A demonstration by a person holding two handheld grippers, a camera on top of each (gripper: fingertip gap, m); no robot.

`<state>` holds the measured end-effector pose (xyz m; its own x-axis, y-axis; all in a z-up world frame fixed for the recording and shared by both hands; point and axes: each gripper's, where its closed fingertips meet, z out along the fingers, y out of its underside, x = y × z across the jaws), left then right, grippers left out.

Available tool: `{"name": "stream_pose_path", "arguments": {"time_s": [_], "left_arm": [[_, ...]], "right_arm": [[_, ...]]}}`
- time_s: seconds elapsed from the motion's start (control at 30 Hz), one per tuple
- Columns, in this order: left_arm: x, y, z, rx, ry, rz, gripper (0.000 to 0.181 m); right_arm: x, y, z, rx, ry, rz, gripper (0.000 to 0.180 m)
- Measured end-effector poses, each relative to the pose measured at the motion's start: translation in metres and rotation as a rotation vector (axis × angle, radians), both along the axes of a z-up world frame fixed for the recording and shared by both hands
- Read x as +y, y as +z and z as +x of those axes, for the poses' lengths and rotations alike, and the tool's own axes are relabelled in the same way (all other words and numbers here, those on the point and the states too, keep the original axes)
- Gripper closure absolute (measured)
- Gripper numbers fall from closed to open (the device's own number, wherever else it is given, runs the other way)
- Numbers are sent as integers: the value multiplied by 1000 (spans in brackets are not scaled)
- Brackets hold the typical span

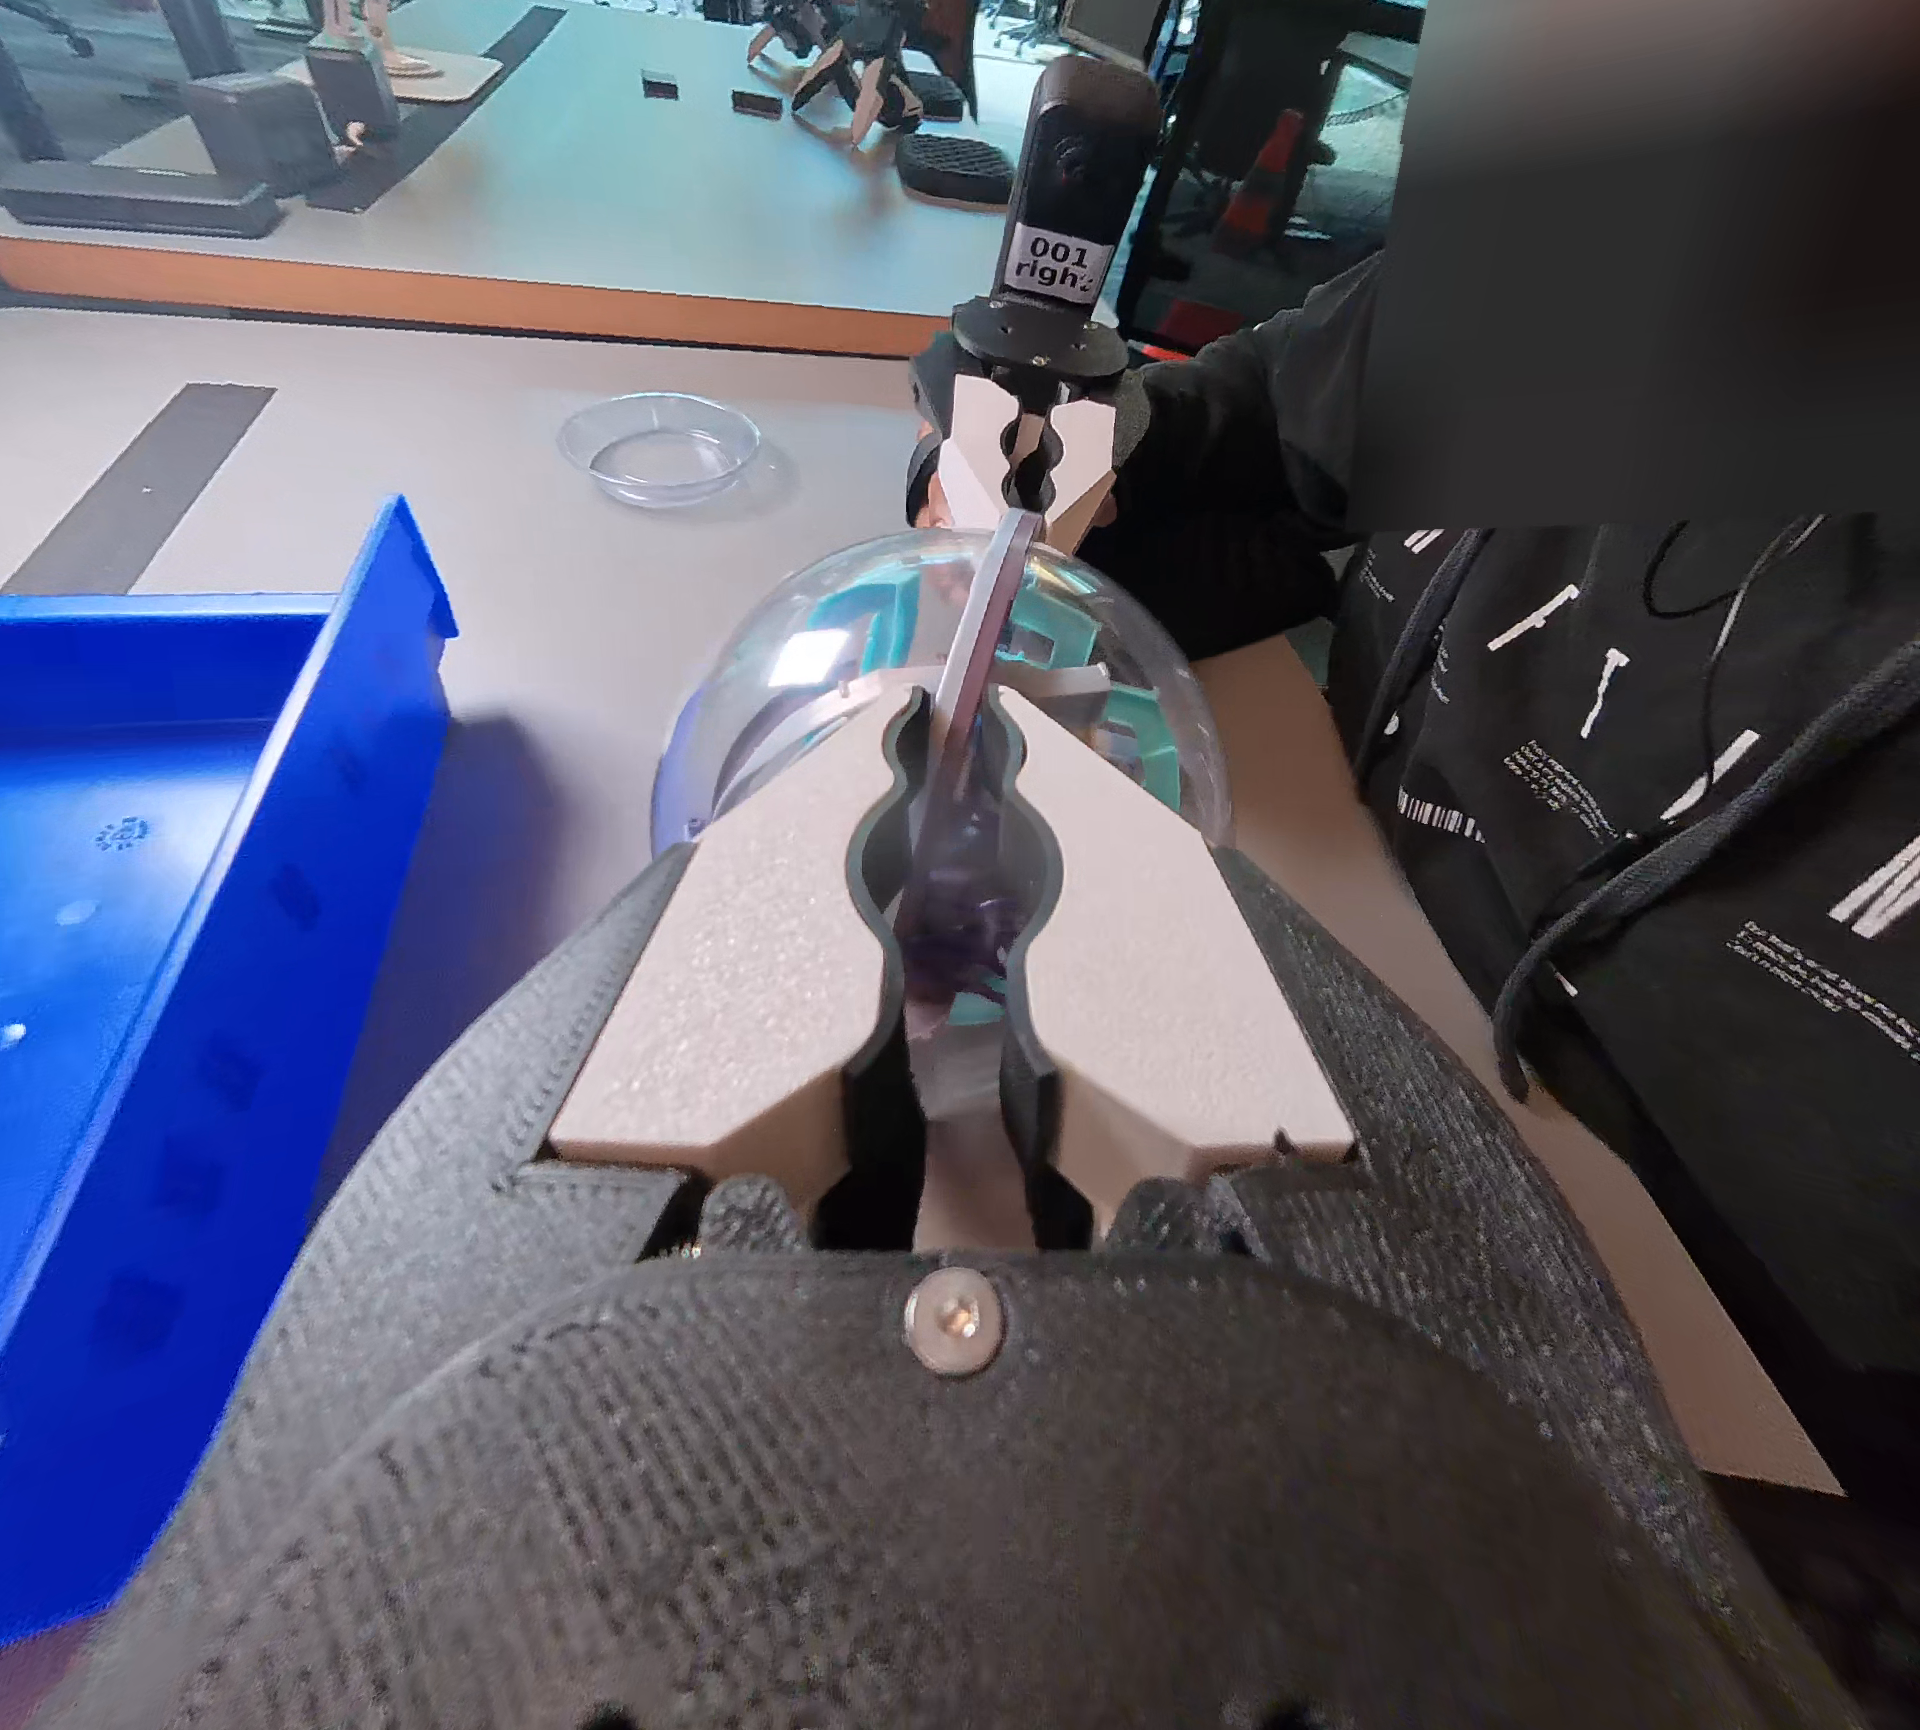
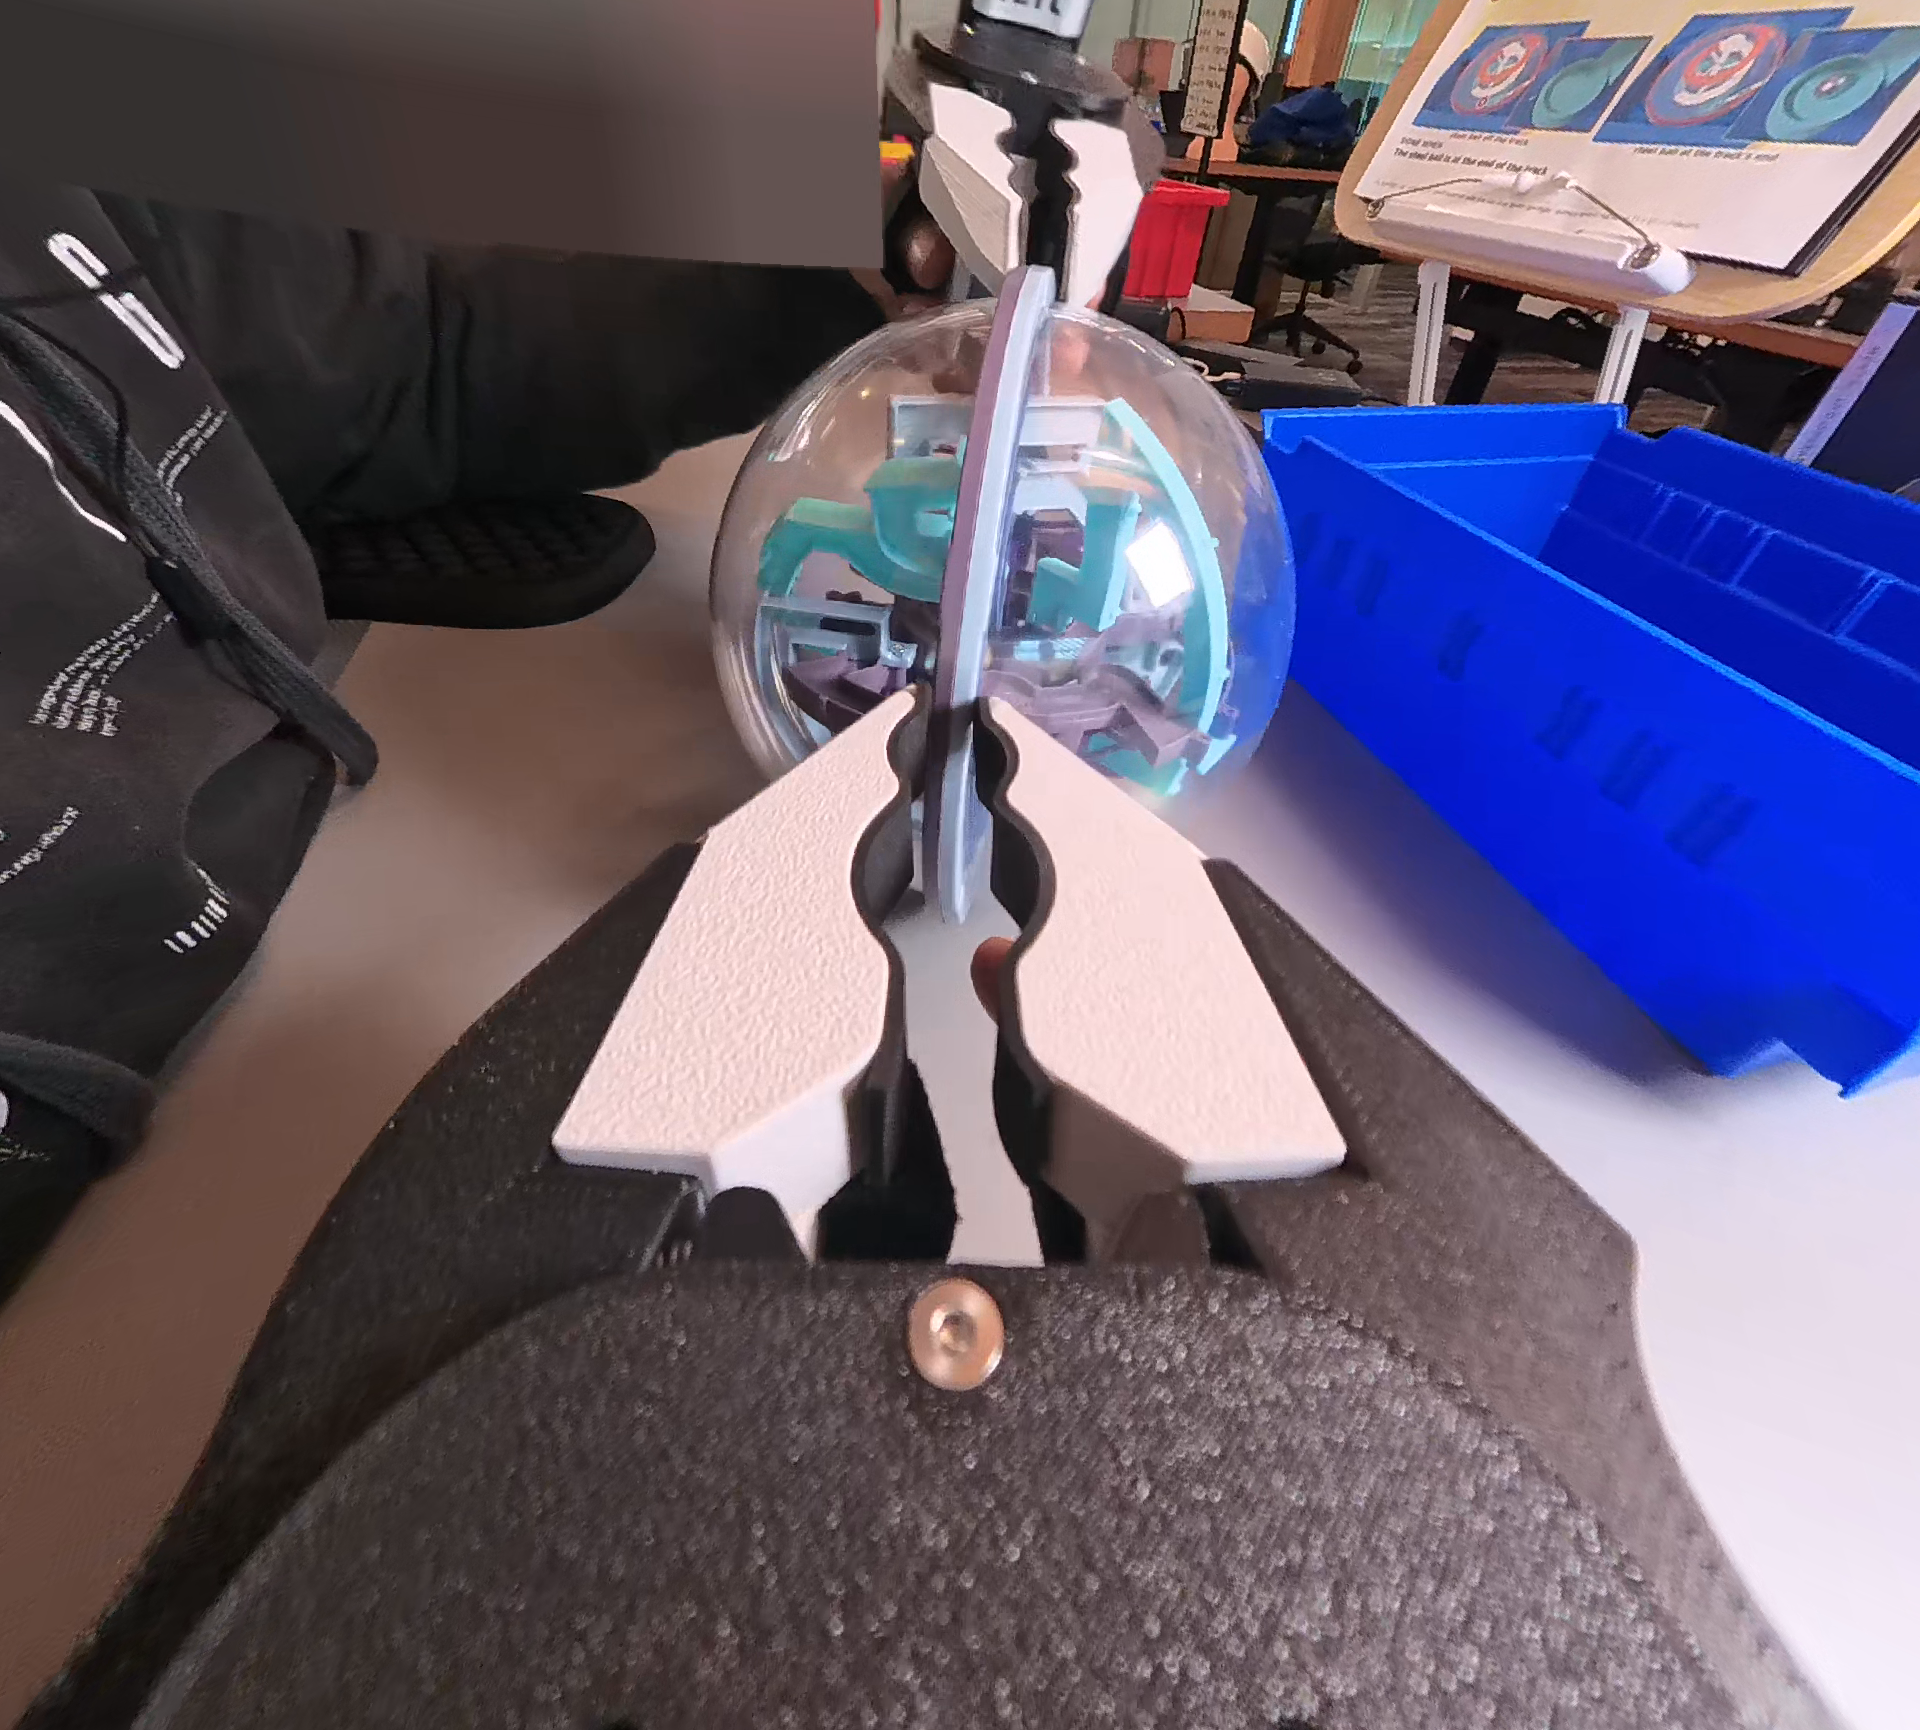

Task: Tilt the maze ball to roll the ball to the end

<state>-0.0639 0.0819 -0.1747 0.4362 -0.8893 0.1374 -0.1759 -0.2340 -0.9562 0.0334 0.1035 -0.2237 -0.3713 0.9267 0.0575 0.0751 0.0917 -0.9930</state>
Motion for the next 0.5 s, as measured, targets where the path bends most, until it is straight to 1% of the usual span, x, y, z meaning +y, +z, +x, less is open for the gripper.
{"name": "stream_pose_path", "arguments": {"time_s": [0.23,0.5], "left_arm": [[-6,0,2,-68,-150,33,173],[-19,1,11,-71,-274,36,173]], "right_arm": [[-19,1,4,15,82,28,174],[-41,1,13,39,209,36,173]]}}
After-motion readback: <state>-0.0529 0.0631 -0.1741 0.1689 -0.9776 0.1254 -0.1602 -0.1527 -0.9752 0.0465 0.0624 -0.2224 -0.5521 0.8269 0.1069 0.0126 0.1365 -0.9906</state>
